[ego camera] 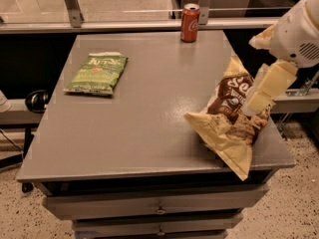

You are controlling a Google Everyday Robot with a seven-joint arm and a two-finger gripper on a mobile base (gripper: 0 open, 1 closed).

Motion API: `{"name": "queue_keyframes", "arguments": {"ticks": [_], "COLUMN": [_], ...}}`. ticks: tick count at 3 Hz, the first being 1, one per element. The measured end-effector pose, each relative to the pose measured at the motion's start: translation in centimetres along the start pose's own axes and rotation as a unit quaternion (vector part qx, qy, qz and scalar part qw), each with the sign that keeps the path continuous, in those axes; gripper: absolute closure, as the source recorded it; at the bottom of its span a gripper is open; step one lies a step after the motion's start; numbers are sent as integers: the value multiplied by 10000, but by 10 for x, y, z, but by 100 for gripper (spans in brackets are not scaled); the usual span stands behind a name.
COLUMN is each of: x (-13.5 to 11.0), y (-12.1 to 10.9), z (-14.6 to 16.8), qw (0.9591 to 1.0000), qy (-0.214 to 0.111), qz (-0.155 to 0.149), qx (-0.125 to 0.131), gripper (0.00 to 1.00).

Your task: Move brown chip bag near green jalapeno chip bag

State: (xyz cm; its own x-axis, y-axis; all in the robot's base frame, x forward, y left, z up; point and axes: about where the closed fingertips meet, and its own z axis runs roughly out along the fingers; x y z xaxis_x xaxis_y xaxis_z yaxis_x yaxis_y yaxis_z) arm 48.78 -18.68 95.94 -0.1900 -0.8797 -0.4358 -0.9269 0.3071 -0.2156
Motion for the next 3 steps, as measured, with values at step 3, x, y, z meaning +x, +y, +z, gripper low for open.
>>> {"name": "queue_keyframes", "arguments": {"ticks": [3], "x": [18], "y": [-70], "z": [26], "qw": [9957], "qy": [-504], "qz": [523], "qx": [577], "gripper": [0]}}
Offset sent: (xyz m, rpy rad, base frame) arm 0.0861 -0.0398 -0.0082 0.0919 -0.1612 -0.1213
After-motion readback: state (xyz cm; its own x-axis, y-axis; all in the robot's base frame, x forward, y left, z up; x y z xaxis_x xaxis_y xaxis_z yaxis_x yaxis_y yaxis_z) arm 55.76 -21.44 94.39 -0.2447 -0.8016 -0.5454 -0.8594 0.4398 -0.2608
